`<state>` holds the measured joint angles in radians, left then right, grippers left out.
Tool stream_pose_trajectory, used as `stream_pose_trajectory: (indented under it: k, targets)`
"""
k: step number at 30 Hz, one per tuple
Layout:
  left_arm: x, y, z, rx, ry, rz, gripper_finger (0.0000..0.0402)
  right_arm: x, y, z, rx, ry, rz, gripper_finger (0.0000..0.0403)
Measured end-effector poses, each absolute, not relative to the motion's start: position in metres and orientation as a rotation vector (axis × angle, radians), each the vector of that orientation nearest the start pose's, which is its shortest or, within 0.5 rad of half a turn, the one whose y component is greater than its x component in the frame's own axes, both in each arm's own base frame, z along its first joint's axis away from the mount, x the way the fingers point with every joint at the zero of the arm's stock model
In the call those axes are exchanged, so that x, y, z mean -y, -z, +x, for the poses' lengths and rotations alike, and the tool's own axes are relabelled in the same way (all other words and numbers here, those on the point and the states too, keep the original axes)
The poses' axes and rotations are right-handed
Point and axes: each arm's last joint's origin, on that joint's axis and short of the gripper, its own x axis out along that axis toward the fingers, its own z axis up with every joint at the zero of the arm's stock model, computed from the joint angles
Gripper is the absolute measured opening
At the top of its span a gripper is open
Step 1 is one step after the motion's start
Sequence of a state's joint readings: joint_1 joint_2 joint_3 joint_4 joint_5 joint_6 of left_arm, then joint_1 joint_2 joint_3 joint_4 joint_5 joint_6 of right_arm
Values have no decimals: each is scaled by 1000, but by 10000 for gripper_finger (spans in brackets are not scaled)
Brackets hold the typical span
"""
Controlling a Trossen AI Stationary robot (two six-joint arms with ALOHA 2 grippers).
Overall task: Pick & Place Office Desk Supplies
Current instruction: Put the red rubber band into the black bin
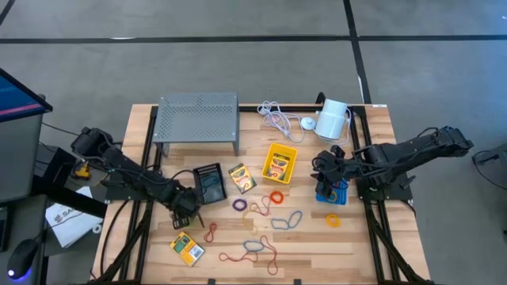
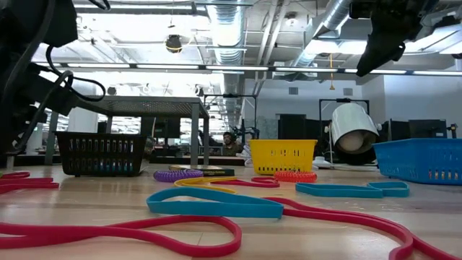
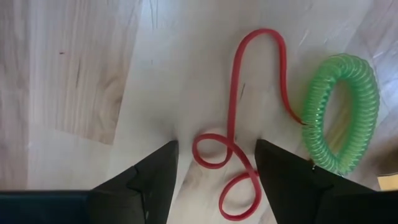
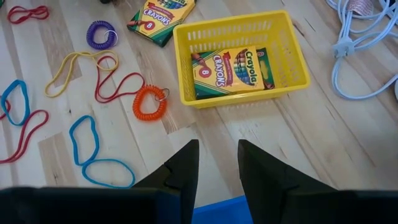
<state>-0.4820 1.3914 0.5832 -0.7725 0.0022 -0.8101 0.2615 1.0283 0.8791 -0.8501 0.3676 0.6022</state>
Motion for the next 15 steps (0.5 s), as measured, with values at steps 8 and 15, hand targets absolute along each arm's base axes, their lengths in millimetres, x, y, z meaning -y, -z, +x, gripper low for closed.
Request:
stream_pose_trajectory:
  k: [8,15]
  targets:
    - [84,-128,162,-1554,-279,-246,192,-38,-273,183,-878,374,246,107]
    - [84,-128,162,-1553,-280,-246,134,-38,-274,184,-861,369,254,107]
